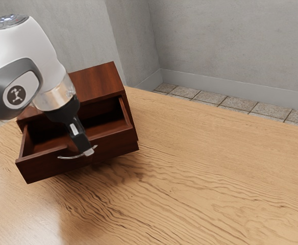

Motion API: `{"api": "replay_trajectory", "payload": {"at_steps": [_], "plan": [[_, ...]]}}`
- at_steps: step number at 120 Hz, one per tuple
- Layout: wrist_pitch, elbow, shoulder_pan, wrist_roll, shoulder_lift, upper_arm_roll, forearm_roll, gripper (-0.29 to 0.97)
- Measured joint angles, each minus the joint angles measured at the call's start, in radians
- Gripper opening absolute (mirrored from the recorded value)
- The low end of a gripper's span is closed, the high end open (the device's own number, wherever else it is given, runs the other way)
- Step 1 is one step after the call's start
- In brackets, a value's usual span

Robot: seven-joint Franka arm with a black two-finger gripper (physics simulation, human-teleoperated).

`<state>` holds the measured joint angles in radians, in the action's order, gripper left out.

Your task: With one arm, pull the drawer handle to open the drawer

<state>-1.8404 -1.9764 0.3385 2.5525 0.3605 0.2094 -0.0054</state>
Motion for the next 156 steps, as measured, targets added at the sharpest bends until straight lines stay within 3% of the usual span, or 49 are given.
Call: {"api": "replay_trajectory", "payload": {"at_steps": [14,40,58,67,85,99,104,118,124,135,156], "plan": [[0.058,0.099,0.0,-0.01,-0.011,0.002,-0.035,0.56],[0.288,0.552,-0.003,-0.022,-0.13,0.008,-0.089,0.62],[0.462,0.799,-0.032,-0.034,-0.191,0.284,-0.167,0.64],[0.586,0.933,-0.035,-0.116,-0.205,0.336,-0.15,0.64],[0.7,0.92,0.024,-0.471,-0.242,0.3,0.045,0.65],[0.62,0.677,0.208,-0.803,-0.266,0.292,0.082,0.65],[0.571,0.618,0.209,-0.923,-0.281,0.24,0.08,0.65],[0.464,0.569,-0.19,-1.232,-0.33,-0.233,0.075,0.65],[0.434,0.548,-0.292,-1.352,-0.327,-0.359,0.072,0.65],[0.393,0.466,-0.345,-1.555,-0.292,-0.432,0.058,0.65],[0.355,0.439,-0.366,-1.884,-0.296,-0.439,0.042,0.65]]}}
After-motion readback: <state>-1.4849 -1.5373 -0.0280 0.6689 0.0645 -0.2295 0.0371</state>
